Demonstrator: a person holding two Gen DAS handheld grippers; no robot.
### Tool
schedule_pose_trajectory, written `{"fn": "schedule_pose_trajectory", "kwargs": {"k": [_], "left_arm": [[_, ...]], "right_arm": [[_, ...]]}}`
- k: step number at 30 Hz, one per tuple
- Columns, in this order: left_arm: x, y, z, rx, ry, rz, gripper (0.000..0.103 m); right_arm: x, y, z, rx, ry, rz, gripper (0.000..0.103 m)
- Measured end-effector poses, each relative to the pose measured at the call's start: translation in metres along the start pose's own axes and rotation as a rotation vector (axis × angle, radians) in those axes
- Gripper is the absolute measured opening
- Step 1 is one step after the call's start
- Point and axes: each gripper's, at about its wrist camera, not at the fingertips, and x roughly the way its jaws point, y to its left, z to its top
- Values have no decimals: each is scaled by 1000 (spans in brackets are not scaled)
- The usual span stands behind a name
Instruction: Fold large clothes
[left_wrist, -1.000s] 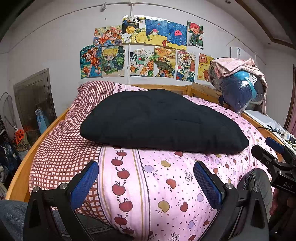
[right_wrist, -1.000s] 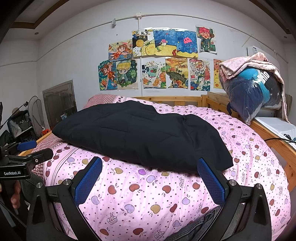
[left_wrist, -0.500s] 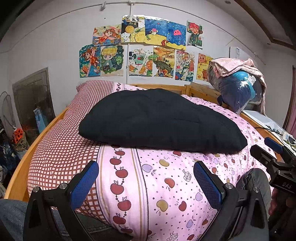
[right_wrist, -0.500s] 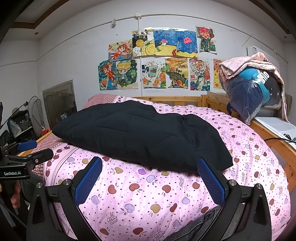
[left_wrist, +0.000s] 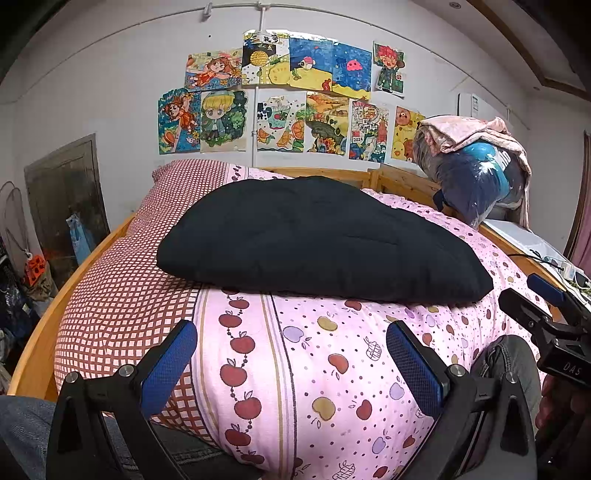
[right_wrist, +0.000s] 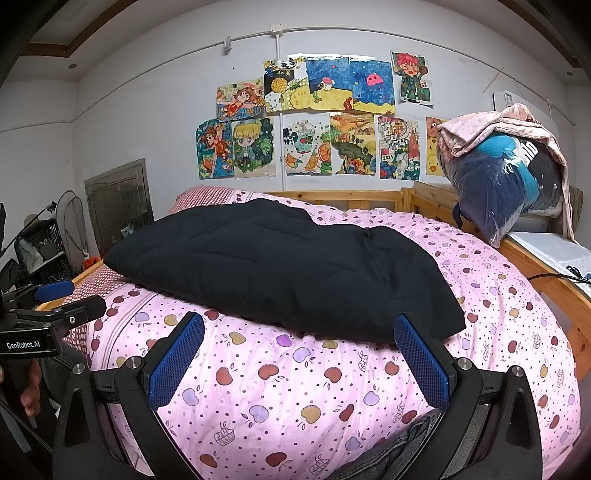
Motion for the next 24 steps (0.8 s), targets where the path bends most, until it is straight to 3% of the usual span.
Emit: {"fn": "schedule_pose_trajectory", "kwargs": {"k": [12, 24], "left_arm": [[-9, 2, 2, -27, -51, 14, 103], [-2, 10, 1, -62, -28, 10, 103]], "right_arm": [[0, 0, 0, 1, 1, 0, 101], [0, 0, -2, 1, 2, 0, 101]]}}
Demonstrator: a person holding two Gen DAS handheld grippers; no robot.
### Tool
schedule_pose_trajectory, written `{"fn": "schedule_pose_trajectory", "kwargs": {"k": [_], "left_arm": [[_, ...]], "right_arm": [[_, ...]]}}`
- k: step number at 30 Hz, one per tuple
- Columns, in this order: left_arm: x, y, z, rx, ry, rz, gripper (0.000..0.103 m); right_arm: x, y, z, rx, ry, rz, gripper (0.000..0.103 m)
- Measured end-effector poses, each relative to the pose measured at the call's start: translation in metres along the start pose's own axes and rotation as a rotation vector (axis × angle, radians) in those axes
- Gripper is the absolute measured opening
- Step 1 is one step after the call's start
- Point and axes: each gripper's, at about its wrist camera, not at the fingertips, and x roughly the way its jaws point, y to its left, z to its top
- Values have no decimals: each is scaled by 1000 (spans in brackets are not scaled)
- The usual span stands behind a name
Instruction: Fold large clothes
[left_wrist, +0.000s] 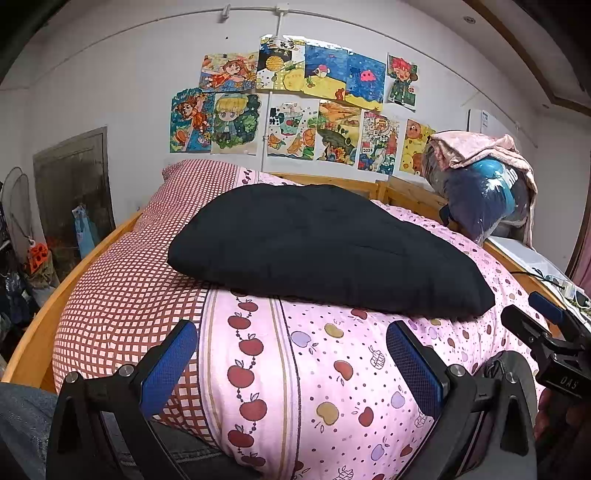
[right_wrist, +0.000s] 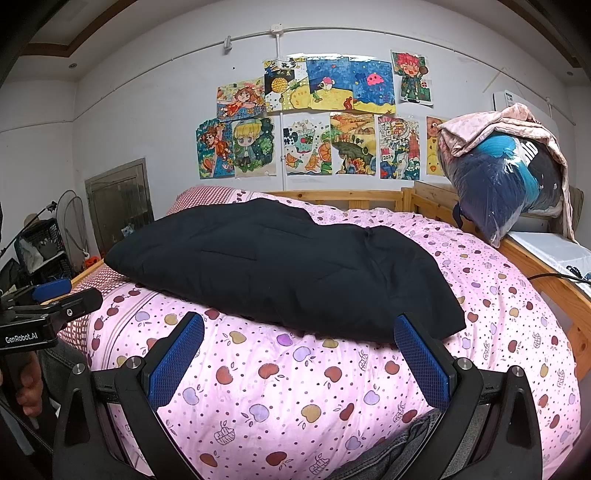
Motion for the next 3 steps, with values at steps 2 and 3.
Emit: {"fn": "schedule_pose_trajectory", "kwargs": {"k": [2, 3], "left_arm": [[1, 0, 0, 1, 4, 2, 103], [2, 0, 0, 1, 6, 1, 103]], "right_arm": [[0, 0, -1, -1, 1, 0, 101], [0, 0, 1, -2, 0, 0, 101]]}}
